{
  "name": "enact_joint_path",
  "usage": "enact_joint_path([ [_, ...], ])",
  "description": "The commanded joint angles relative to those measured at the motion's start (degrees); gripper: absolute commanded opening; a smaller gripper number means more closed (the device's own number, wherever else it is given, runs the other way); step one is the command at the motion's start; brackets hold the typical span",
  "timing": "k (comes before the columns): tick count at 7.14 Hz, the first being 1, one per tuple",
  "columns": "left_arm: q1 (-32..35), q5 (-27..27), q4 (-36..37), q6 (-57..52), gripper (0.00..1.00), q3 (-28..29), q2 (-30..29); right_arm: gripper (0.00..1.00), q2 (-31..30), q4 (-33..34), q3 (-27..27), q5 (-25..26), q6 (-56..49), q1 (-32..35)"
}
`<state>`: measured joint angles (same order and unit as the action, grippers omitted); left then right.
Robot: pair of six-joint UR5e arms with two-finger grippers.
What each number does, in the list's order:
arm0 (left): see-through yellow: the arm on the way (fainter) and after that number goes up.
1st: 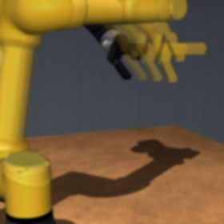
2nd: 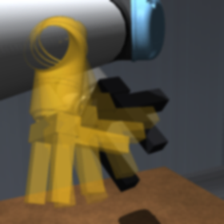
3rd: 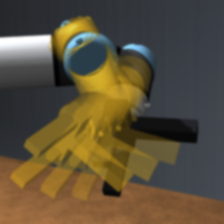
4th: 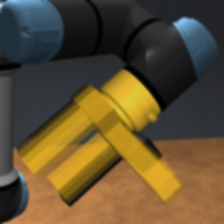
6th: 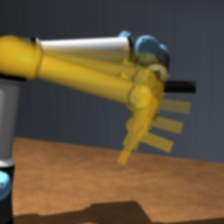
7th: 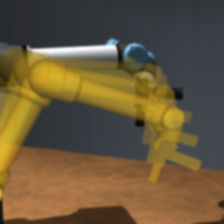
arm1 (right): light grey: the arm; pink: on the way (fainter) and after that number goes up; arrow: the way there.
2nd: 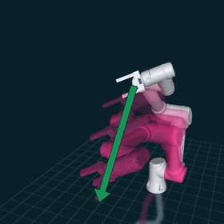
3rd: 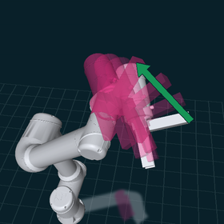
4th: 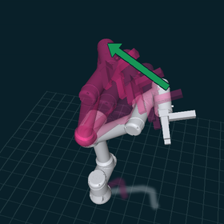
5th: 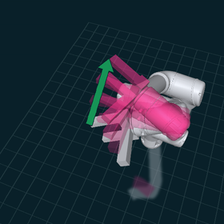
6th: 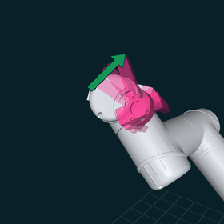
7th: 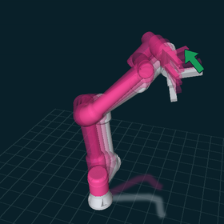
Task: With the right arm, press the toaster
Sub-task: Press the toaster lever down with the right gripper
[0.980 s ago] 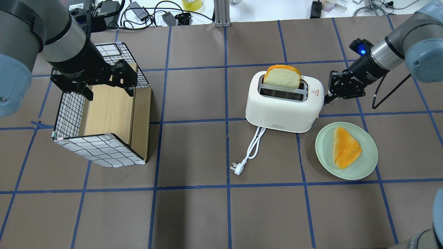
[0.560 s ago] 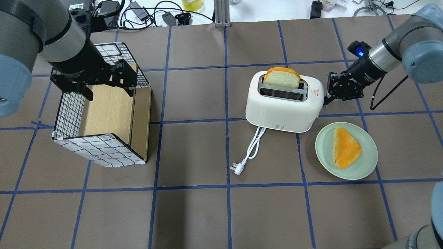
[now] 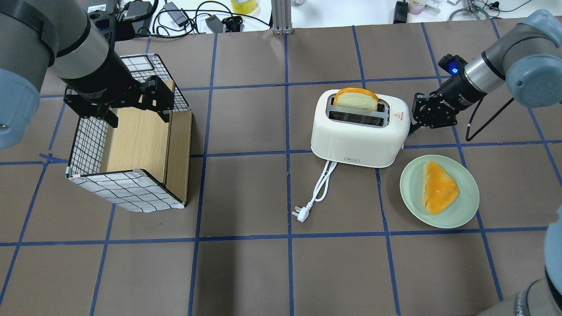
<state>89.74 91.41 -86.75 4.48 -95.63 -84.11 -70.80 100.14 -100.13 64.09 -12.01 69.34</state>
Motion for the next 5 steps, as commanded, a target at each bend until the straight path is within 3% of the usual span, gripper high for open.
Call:
enact_joint_path([
  [1, 0.0, 0.0, 0.0, 0.0, 1.0, 0.0, -0.08, 0.0, 0.49, 1.81, -0.93, -0.02, -0.03, 0.0],
  [5, 0.0, 0.0, 0.0, 0.0, 1.0, 0.0, 0.0, 0.0, -0.64, 4.46, -1.39, 1.38, 1.1, -0.09],
])
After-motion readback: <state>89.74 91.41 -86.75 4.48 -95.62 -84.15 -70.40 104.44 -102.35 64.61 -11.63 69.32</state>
